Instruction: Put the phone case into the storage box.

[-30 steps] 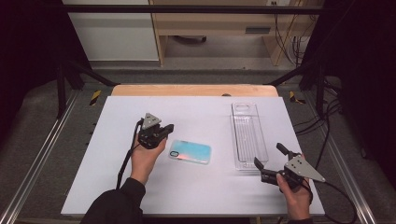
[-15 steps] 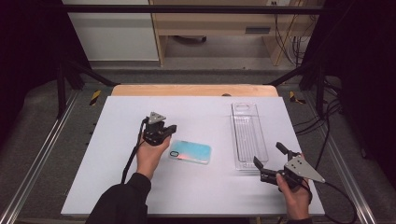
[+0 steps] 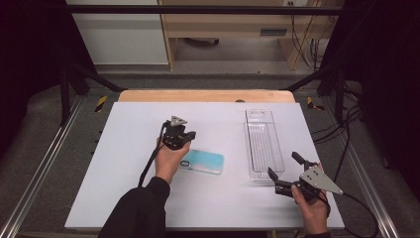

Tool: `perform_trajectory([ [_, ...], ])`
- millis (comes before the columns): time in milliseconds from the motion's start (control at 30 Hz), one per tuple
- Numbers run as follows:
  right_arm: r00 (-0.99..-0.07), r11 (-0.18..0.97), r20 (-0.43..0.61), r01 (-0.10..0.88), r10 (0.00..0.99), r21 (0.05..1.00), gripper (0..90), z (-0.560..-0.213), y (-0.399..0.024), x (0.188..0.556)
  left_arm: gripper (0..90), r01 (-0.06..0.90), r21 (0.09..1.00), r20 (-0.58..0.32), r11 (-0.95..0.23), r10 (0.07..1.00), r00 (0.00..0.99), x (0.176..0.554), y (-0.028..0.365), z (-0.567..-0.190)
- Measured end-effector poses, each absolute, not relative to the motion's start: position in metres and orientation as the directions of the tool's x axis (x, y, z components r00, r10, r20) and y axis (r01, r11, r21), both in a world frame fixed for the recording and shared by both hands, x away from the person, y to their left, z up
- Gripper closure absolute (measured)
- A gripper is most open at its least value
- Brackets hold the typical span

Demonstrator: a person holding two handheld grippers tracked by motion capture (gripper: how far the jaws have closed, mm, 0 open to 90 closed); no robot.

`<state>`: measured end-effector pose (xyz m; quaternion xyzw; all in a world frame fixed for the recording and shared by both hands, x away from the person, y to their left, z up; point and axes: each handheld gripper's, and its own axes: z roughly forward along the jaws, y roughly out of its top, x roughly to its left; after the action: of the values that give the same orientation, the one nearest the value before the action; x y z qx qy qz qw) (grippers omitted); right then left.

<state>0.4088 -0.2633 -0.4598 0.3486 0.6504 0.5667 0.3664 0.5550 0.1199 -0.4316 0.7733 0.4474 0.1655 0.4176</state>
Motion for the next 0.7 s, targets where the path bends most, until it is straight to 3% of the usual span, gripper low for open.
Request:
perform_trajectory([
  [700, -0.479, 0.136, -0.098, 0.044, 0.872, 0.990, 3.5, -0.460, -0.267, 0.401, 90.0, 0.581, 0.730, -0.084, -0.360, 0.796, 0.599, 0.562, 0.080, -0.459],
])
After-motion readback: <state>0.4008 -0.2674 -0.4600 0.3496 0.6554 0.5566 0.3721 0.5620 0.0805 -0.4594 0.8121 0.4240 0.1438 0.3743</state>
